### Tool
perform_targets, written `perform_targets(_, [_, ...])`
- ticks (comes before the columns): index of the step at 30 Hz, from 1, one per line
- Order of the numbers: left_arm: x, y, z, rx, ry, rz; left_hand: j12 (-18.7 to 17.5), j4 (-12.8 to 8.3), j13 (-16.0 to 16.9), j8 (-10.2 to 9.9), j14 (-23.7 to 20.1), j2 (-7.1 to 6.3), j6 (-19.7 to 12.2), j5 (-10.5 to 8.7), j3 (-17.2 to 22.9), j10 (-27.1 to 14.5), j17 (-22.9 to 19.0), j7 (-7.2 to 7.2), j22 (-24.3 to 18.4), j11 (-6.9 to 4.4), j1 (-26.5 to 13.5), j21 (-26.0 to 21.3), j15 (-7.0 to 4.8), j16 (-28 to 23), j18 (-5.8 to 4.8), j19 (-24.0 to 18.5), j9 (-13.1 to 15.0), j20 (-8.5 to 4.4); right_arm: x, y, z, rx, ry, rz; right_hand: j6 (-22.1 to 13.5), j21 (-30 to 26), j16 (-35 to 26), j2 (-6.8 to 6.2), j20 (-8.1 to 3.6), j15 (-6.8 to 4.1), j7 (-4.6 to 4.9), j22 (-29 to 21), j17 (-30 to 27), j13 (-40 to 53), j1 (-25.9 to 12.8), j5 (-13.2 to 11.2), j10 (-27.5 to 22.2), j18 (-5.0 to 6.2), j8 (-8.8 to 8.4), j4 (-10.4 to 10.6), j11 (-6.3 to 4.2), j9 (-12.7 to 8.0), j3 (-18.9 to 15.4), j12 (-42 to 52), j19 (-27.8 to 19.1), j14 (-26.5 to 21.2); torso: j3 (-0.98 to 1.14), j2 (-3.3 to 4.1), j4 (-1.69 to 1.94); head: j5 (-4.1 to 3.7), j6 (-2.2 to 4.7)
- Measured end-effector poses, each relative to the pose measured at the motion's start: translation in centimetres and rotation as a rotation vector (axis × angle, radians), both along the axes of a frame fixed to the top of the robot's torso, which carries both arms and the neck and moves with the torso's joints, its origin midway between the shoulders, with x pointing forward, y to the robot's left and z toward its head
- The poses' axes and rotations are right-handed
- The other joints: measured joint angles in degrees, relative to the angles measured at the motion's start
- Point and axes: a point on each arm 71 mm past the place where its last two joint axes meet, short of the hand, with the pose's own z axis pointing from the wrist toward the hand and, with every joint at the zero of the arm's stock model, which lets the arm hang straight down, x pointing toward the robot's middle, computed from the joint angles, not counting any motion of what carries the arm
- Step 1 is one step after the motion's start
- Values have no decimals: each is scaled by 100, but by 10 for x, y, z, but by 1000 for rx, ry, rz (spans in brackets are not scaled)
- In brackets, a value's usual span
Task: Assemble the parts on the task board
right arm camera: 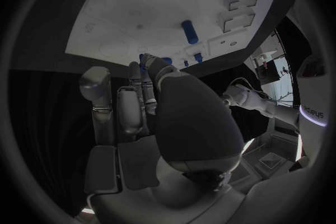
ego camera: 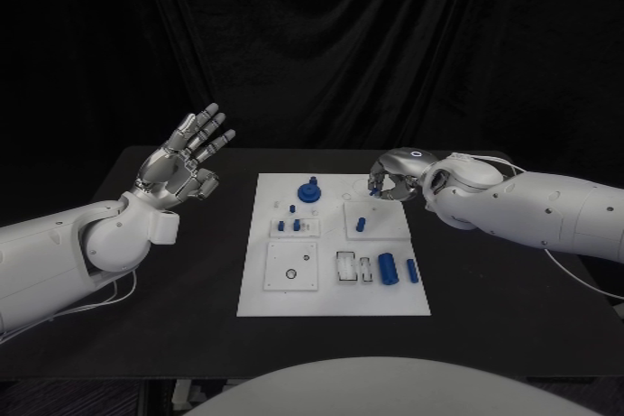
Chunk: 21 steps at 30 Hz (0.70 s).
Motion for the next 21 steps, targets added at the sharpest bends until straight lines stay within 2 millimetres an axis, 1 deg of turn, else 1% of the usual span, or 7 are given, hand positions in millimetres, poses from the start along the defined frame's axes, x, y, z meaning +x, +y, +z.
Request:
perform_targets(2, [0, 0, 0, 0, 0, 1, 0, -7, 0, 0, 0, 0, 0, 0, 7, 4, 0, 0, 0, 4, 0, 0, 0, 0, 0, 0, 0, 0, -1, 2, 10, 12, -15, 10, 0, 0, 0, 6, -10, 0, 0, 0, 0, 0, -5, 0, 0, 0, 0, 0, 0, 0, 0, -12, 10, 0, 0, 0, 1, 9, 0])
perform_targets(5, [0, 1, 0, 1, 0, 3, 0, -16, 2, 0, 0, 10, 22, 0, -2, 20, 1, 23, 0, 19, -10, 0, 0, 0, 0, 0, 0, 0, -9, 10, 22, 36, -26, 40, 0, 0, 0, 6, -20, 0, 0, 0, 0, -11, -5, -1, 0, 0, 0, 9, 0, 0, -23, -27, 20, 0, -1, 0, 0, 19, 0])
perform_targets(8, [0, 1, 0, 1, 0, 3, 0, -30, 6, 0, 0, 24, 23, 0, -16, 20, 2, 23, 0, 19, -23, 0, 0, 0, 0, 0, 2, 0, -18, 21, 29, 56, -24, 73, -1, 0, 0, 6, -20, 0, 1, 0, 12, -15, -5, -1, 0, 0, 0, 9, 0, 0, -23, -51, 20, 0, -3, 0, 0, 29, 0])
perform_targets(10, [0, 1, 0, 1, 0, 3, 0, -30, 6, 0, 0, 24, 22, 0, -16, 20, 2, 22, 0, 19, -24, 0, 0, 0, 0, 0, 5, 0, -27, 32, 30, 72, -16, 103, -1, 0, 1, 6, -20, 0, 1, 0, 26, -18, -5, -1, 0, 0, 0, 9, 0, 0, -24, -66, 20, 0, -3, 0, 0, 35, 0])
perform_targets(15, [0, 1, 0, 1, 1, 3, 0, -46, 6, 0, 22, 51, 40, 0, -32, 20, 3, 40, 0, 19, -51, 0, 21, 0, 0, 0, 5, -1, -47, 62, 31, 100, 7, 182, -2, 11, 27, 6, -32, -20, 1, 0, 59, -34, -5, -1, 0, 0, -1, 8, 1, 0, -24, -93, 32, 20, -4, 2, 1, 71, 0])
perform_targets(17, [0, 1, -1, 1, 1, 2, 0, -46, 6, 0, 22, 83, 40, 0, -32, 20, 3, 40, 0, 19, -83, 0, 21, 0, 0, 0, 5, -1, -55, 76, 27, 106, 19, 218, -2, 19, 27, 5, -40, -20, 1, 0, 67, -34, -6, -2, 0, 0, -2, 8, 1, 0, -24, -116, 40, 20, -7, 2, 1, 98, 0])
perform_targets(21, [0, -1, -1, 0, 2, -1, 0, -46, 6, 0, 21, 83, 40, 0, -32, 21, 4, 40, 0, 21, -83, 0, 21, 0, 0, 0, 5, -1, -65, 100, 17, 107, 39, 269, -13, 19, 27, 4, -41, -20, 11, -1, 66, -42, -7, -2, 0, 0, -13, 7, 1, 0, -25, -135, 40, 20, -8, 2, 1, 155, 0])
